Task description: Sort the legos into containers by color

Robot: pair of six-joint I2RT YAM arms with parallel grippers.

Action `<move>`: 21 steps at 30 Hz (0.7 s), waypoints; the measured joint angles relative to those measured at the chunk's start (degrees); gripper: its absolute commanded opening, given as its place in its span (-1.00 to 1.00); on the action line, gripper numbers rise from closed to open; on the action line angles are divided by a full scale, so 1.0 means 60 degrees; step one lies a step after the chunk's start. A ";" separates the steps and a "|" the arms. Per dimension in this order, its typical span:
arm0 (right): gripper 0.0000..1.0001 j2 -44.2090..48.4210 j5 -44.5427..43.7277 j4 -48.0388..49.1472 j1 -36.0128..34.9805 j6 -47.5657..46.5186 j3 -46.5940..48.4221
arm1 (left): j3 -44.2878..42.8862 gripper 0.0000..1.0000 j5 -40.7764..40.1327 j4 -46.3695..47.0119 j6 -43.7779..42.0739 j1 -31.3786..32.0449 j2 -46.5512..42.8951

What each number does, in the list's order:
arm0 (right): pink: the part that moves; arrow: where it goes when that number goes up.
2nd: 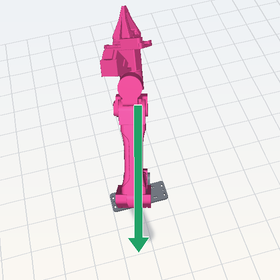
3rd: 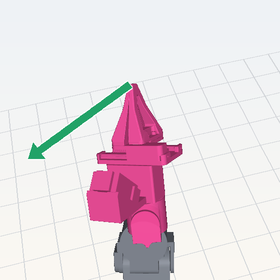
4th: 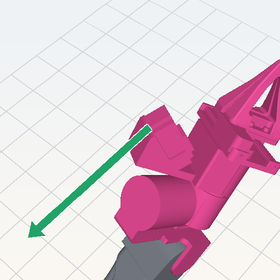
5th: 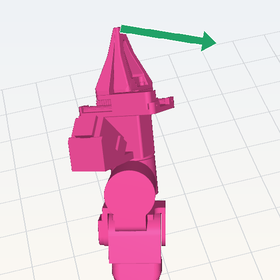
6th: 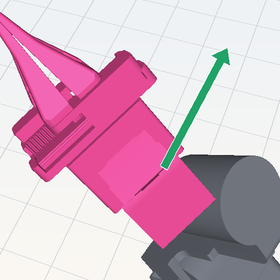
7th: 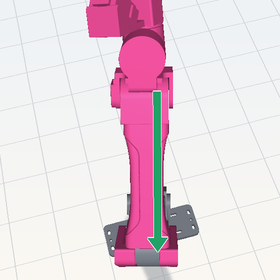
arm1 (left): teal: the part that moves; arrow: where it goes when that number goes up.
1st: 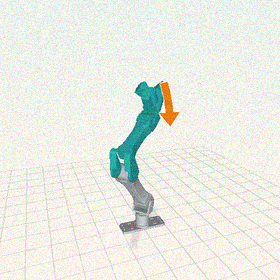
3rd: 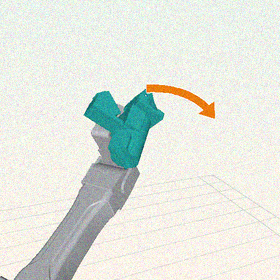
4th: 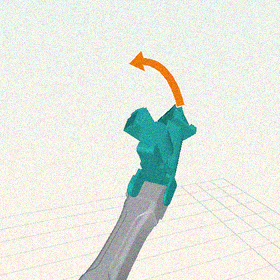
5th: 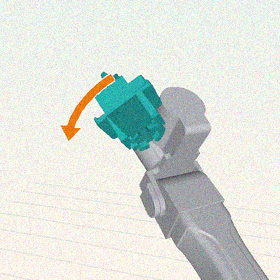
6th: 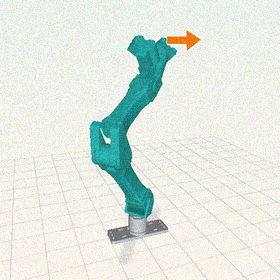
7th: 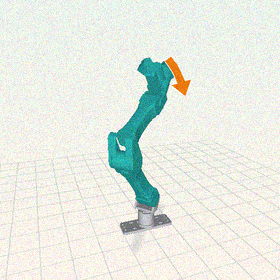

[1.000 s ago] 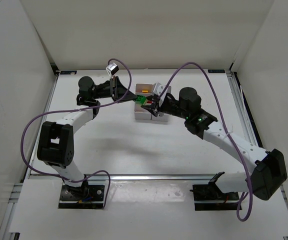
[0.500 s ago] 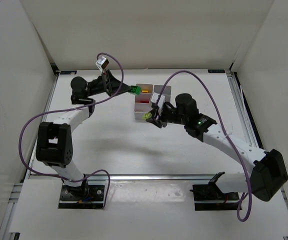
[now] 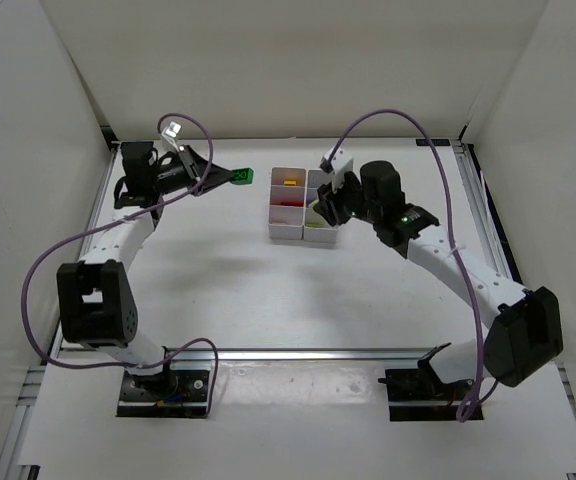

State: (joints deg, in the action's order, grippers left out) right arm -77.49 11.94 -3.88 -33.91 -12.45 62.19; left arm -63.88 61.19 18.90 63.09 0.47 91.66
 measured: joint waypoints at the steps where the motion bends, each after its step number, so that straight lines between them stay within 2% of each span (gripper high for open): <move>1: -1.00 -0.0117 -0.0200 -0.0244 0.0040 0.0280 0.0280 | -0.0091 -0.80 -0.0444 -0.0856 -0.0718 -0.0076 -0.0237; 5: -1.00 -0.0721 -0.0831 -0.1381 0.0051 0.1479 0.1501 | -0.1038 -0.81 -0.2073 -0.3574 -0.3020 -0.0149 -0.0929; 9: -1.00 -0.1395 -0.1337 -0.2160 0.0051 0.2623 0.2127 | -0.1417 -0.81 -0.3118 -0.4776 -0.4207 -0.0149 -0.1297; 14: -1.00 -0.1971 -0.2014 -0.3002 0.0069 0.3745 0.2186 | -0.1413 -0.80 -0.3759 -0.5603 -0.4634 -0.0149 -0.1239; 21: -1.00 -0.2601 -0.2623 -0.3526 0.0149 0.4371 0.2554 | -0.1410 -0.80 -0.3938 -0.5880 -0.4721 -0.0149 -0.1239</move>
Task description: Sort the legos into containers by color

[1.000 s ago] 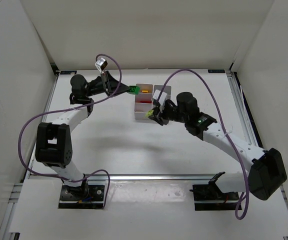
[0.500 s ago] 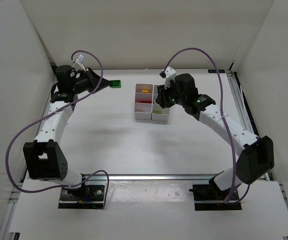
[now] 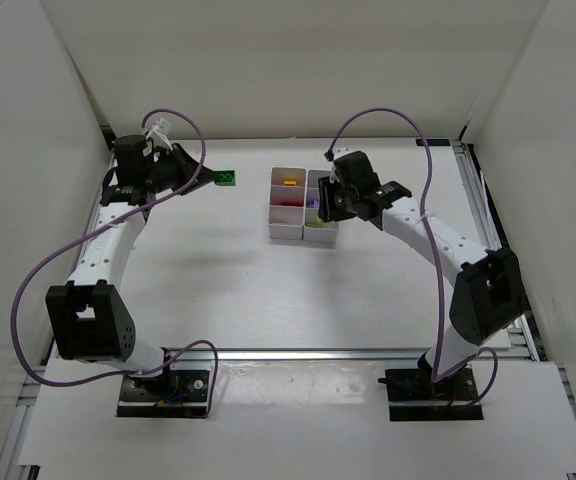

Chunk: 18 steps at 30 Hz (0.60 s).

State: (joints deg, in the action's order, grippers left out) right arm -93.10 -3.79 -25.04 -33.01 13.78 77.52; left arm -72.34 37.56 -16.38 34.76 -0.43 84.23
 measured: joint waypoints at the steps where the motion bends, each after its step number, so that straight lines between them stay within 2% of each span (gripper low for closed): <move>1: -1.00 -0.0066 -0.0051 0.0000 0.0011 0.0036 0.0062 | 0.0000 -0.80 -0.0007 -0.0004 -0.0004 0.0000 0.0000; 14: -0.99 -0.1133 -0.0342 0.0189 0.0248 0.0084 0.0444 | 0.0000 -0.80 -0.0120 -0.0058 -0.0004 0.0000 0.0000; 17: -0.71 -0.1341 -0.0339 0.0193 0.0331 0.0058 0.0528 | 0.0000 -0.80 -0.0120 -0.0062 -0.0004 0.0000 0.0000; 18: -0.51 -0.1392 -0.0335 0.0197 0.0361 0.0055 0.0557 | 0.0000 -0.80 -0.0120 -0.0062 -0.0004 -0.0004 0.0000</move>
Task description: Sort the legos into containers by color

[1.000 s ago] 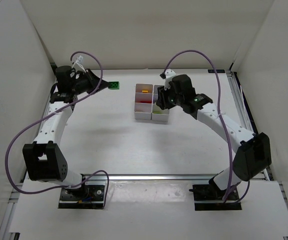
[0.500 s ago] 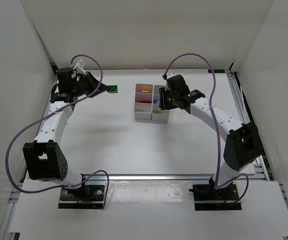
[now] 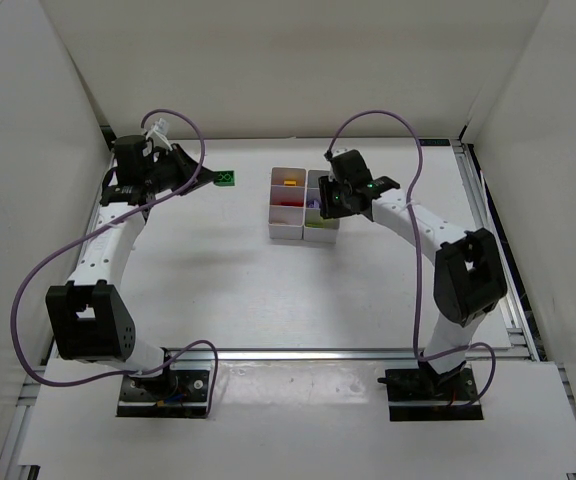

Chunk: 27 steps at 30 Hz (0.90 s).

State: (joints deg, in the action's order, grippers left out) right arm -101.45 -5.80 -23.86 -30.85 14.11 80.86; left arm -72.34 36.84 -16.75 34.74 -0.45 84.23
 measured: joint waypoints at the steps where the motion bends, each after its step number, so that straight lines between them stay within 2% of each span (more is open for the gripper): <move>1: -0.37 -0.0040 0.0007 0.0007 0.0007 -0.0004 0.0026 | 0.0000 -0.80 0.0004 0.0000 0.0000 -0.0007 0.0000; 2: -0.24 -0.0069 0.0018 0.0004 0.0018 -0.0015 0.0047 | 0.0000 -0.80 0.0007 0.0000 0.0000 -0.0015 0.0000; 8: 0.19 -0.0127 0.0142 0.0080 0.0033 -0.0113 0.0146 | 0.0109 -0.80 0.0127 0.0047 0.0051 -0.0022 0.0084; 9: 0.31 -0.0127 0.0186 0.0109 0.0033 -0.0142 0.0149 | 0.0138 -0.80 0.0149 0.0055 0.0076 -0.0022 0.0113; 18: 0.31 -0.0040 0.0306 0.0277 0.0033 -0.0459 0.0146 | 0.0306 -0.80 0.0459 0.0470 0.0251 0.0084 0.0295; 22: 0.37 0.0601 -0.0164 0.0266 0.0033 -0.0692 0.0087 | -0.0029 -0.80 0.0510 0.0637 0.0248 0.0860 0.0750; 27: 0.40 0.2255 -0.0721 0.0280 0.0459 -0.1111 -0.0069 | -0.1392 -0.81 0.0244 0.0535 0.0095 0.2131 0.1923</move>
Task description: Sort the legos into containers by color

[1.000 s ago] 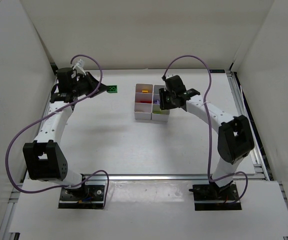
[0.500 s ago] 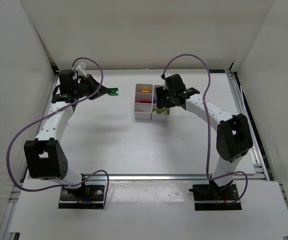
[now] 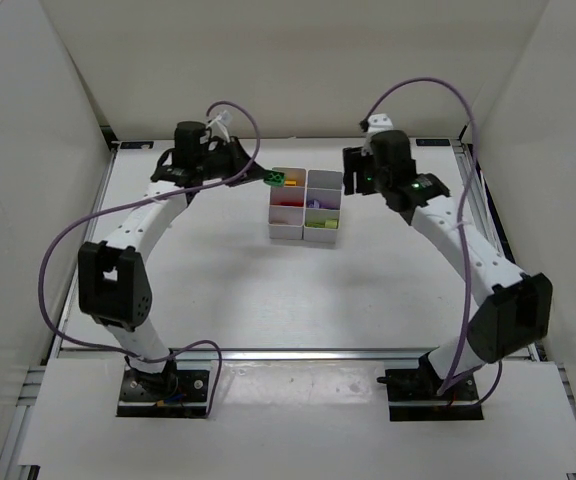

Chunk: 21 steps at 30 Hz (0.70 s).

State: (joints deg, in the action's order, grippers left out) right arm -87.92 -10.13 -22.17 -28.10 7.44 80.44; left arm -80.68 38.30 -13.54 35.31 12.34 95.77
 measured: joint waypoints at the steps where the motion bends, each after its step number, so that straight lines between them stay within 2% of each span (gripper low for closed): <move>1: 0.40 0.0270 -0.0073 0.0007 0.0226 -0.0084 0.0000 | -0.0259 -0.80 -0.0120 -0.0029 -0.0062 0.0197 0.0233; 11: 0.39 0.1064 -0.0361 -0.0255 0.2718 -0.0561 -0.0131 | -0.3756 -0.80 -0.2361 -0.1373 -0.1337 0.2273 0.2816; 14: 0.39 0.1253 -0.0313 -0.0317 0.2987 -0.0568 -0.0273 | -0.4732 -0.80 -0.3104 -0.1752 -0.1902 0.2772 0.3479; 21: 0.38 0.1636 -0.0044 -0.0386 0.3162 -0.0565 -0.0452 | -0.5544 -0.80 -0.4411 -0.2047 -0.2936 0.3391 0.4175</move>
State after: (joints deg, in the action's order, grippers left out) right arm -78.11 -10.39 -24.49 -9.13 4.05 77.73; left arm -113.95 11.84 -25.82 17.69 32.69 120.81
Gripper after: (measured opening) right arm 0.690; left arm 0.156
